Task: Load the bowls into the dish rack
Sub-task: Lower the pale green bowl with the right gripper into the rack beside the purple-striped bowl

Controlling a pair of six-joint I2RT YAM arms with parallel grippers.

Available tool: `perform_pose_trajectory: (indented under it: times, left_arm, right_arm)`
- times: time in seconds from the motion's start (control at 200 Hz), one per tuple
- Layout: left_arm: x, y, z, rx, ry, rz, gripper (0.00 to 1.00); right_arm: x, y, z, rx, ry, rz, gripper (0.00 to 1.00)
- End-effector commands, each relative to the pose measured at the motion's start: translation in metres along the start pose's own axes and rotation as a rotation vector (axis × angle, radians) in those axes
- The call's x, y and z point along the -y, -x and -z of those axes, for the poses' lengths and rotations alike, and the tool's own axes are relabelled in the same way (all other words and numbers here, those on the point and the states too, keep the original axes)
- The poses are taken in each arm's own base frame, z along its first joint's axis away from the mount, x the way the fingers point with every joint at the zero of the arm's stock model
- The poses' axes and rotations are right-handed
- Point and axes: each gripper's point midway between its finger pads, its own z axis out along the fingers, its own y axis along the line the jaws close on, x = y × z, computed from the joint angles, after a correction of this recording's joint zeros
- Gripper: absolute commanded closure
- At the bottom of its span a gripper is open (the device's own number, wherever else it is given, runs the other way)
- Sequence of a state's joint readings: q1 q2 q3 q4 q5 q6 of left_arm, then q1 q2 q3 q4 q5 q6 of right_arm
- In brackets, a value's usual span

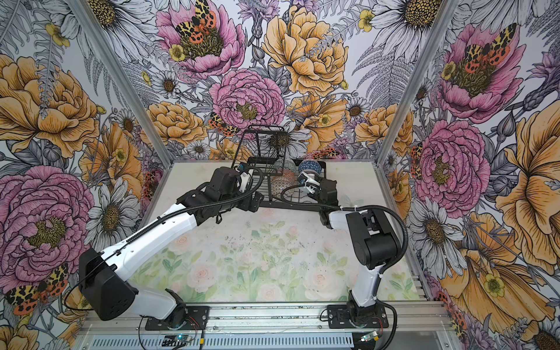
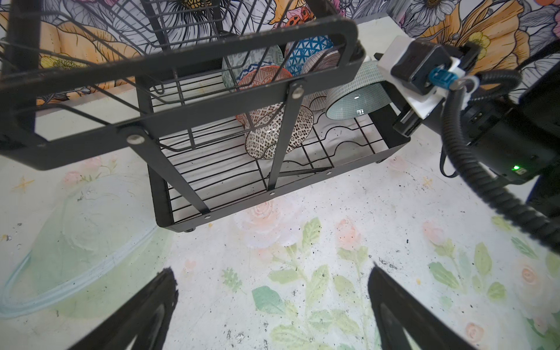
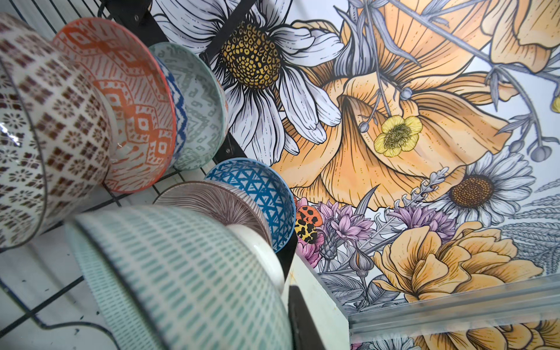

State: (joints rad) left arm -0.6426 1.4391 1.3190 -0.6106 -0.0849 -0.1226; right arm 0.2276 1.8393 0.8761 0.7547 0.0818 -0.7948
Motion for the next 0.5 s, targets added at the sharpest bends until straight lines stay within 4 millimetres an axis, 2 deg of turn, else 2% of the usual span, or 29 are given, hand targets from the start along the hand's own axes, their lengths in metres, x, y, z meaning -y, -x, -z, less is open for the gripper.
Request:
perform_pose_trajectory:
  times: [0.0, 0.495]
  left_arm:
    - [-0.005, 0.002, 0.007, 0.016, 0.004, -0.008, 0.01]
    - [-0.005, 0.003, 0.005, 0.013, 0.001, -0.015, 0.01]
  right_arm:
    - [0.021, 0.014, -0.002, 0.07, -0.085, 0.01, 1.0]
    - [-0.004, -0.004, -0.015, 0.056, -0.004, 0.082, 1.0]
